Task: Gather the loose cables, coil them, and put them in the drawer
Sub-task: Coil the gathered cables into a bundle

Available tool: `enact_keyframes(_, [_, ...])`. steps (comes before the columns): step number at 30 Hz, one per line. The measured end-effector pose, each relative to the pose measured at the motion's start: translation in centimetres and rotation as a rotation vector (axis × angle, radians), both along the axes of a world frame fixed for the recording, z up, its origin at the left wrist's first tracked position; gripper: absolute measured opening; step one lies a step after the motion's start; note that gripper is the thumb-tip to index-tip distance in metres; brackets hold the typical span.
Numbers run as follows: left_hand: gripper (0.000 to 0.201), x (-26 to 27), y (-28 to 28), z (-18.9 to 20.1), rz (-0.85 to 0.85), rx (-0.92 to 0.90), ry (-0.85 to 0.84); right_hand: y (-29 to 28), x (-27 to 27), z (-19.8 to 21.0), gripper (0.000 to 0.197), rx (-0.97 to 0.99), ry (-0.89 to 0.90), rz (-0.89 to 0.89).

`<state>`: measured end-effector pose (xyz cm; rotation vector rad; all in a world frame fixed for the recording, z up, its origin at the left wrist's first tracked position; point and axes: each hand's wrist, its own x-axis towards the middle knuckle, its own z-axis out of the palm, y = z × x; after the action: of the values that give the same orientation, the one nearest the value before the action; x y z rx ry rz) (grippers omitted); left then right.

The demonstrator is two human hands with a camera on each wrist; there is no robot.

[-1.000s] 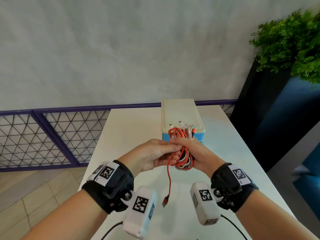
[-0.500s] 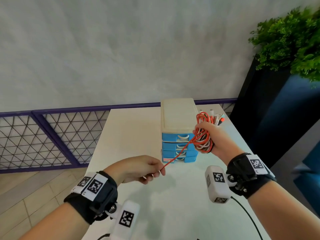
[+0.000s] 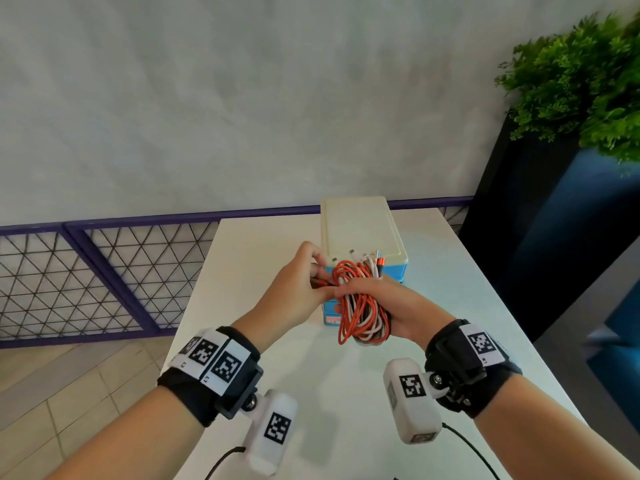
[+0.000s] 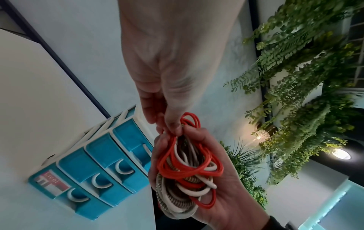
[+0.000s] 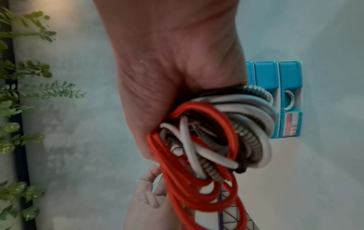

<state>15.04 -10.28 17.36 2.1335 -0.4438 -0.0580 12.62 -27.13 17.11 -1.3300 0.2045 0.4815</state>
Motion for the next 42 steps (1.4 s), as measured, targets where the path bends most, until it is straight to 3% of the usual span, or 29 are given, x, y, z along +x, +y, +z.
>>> enact_keyframes(6, [0.061,-0.4,0.4,-0.3,0.112,-0.113,-0.108,0.3,-0.4,-0.8,0.012,0.082,0.006,0.06])
enact_keyframes(12, [0.027,-1.2,1.7,0.1,0.009,-0.024,-0.179,0.2,0.1,-0.4,0.006,-0.128,-0.017,0.05])
enact_keyframes(13, [0.035,-1.2,2.1,0.2,-0.047,0.087,-0.266,0.1,0.3,-0.2,0.005,-0.176,-0.024,0.065])
enact_keyframes(16, [0.084,-1.6,2.7,0.5,-0.249,0.703,-0.647,0.3,0.6,0.1,0.01,-0.301,-0.041,0.15])
enact_keyframes(18, [0.098,-2.0,2.3,0.4,-0.323,0.912,-0.794,1.0,0.7,0.4,0.015,-0.298,-0.039,0.235])
enact_keyframes(20, [0.088,-2.0,2.0,-0.1,-0.366,0.939,-0.879,1.7,0.5,0.6,0.013,-0.282,0.006,0.371])
enact_keyframes(22, [0.065,-1.5,2.1,-0.6,-0.381,0.889,-0.98,2.0,0.1,0.9,0.004,-0.271,0.076,0.498])
enact_keyframes(24, [0.048,-1.0,2.2,-0.8,-0.4,0.806,-1.035,2.0,0.0,0.9,0.007,-0.236,0.091,0.547])
enact_keyframes(28, [0.028,-0.5,2.1,-0.9,-0.472,0.623,-0.973,2.2,-0.3,0.9,0.012,-0.193,0.109,0.579])
enact_keyframes(34, [0.021,0.1,2.3,-1.2,-0.536,0.645,-0.86,2.1,-0.5,0.7,0.018,-0.182,0.122,0.63])
enact_keyframes(42, [0.026,0.0,2.0,-1.9,-0.502,0.679,-0.682,1.5,0.2,0.0,0.029,-0.254,0.12,0.669])
